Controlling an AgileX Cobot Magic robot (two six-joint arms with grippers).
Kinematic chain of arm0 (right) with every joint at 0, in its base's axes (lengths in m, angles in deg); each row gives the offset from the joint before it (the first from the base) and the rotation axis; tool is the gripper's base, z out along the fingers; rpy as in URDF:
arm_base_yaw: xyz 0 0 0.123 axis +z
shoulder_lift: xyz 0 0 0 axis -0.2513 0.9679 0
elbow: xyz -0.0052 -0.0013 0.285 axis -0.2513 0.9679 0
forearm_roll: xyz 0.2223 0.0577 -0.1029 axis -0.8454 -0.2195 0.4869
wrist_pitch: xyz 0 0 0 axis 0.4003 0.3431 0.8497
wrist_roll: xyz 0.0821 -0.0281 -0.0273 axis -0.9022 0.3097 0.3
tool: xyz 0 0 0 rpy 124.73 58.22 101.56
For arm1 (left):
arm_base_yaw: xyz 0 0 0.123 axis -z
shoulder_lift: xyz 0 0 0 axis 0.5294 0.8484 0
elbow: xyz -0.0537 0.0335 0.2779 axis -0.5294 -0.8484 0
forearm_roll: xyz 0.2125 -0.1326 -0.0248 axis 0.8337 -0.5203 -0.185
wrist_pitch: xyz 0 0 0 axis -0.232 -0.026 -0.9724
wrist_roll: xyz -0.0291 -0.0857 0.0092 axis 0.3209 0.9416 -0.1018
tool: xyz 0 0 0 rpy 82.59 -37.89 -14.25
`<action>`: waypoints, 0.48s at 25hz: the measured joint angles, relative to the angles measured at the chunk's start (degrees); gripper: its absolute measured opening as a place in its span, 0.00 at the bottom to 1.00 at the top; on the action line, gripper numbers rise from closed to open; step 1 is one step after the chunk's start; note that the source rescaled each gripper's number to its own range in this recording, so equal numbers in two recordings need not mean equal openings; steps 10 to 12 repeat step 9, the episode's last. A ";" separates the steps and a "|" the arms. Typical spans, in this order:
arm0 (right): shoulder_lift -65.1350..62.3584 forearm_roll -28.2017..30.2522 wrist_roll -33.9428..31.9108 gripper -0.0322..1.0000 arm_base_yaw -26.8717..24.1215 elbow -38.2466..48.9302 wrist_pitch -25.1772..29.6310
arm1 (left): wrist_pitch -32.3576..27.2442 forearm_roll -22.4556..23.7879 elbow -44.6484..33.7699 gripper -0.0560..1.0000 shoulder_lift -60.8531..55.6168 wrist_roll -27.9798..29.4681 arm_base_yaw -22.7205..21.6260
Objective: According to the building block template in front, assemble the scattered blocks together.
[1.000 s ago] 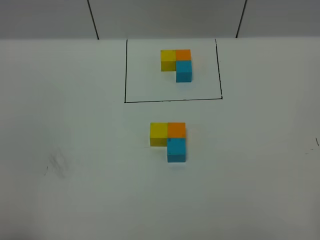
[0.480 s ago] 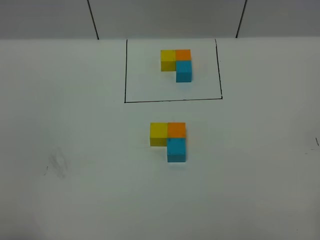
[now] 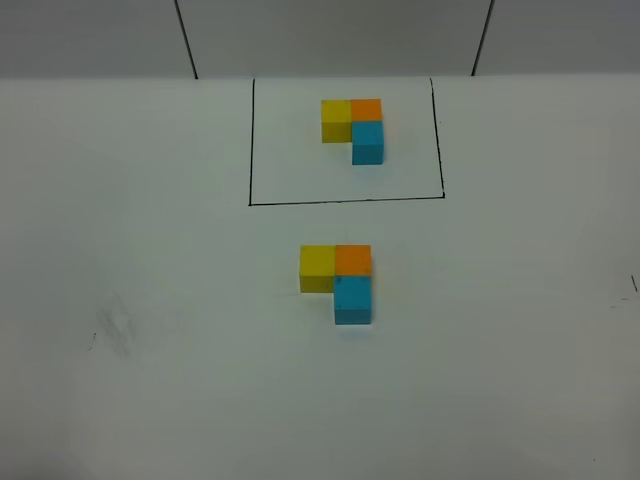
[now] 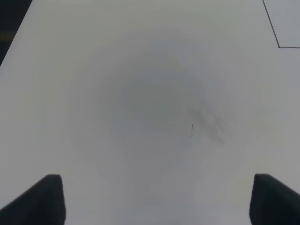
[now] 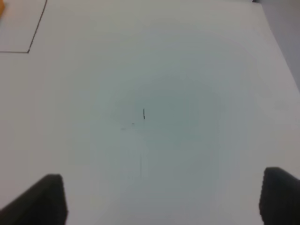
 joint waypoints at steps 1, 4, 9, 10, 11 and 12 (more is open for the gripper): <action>0.00 0.00 0.00 0.69 -0.06 0.00 -0.07 | 0.00 0.00 0.00 0.70 0.00 0.00 0.00; 0.00 0.00 0.00 0.57 -1.35 0.00 -0.07 | 0.00 0.00 0.00 0.70 0.00 0.00 0.00; 0.00 0.00 0.00 0.38 -2.77 0.00 -0.09 | 0.00 0.00 0.00 0.70 0.00 0.00 0.00; 0.00 0.00 0.00 0.38 -2.77 0.00 -0.09 | 0.00 0.00 0.00 0.70 0.00 0.00 0.00; 0.00 0.00 0.00 0.38 -2.77 0.00 -0.09 | 0.00 0.00 0.00 0.70 0.00 0.00 0.00; 0.00 0.00 0.00 0.38 -2.77 0.00 -0.09 | 0.00 0.00 0.00 0.70 0.00 0.00 0.00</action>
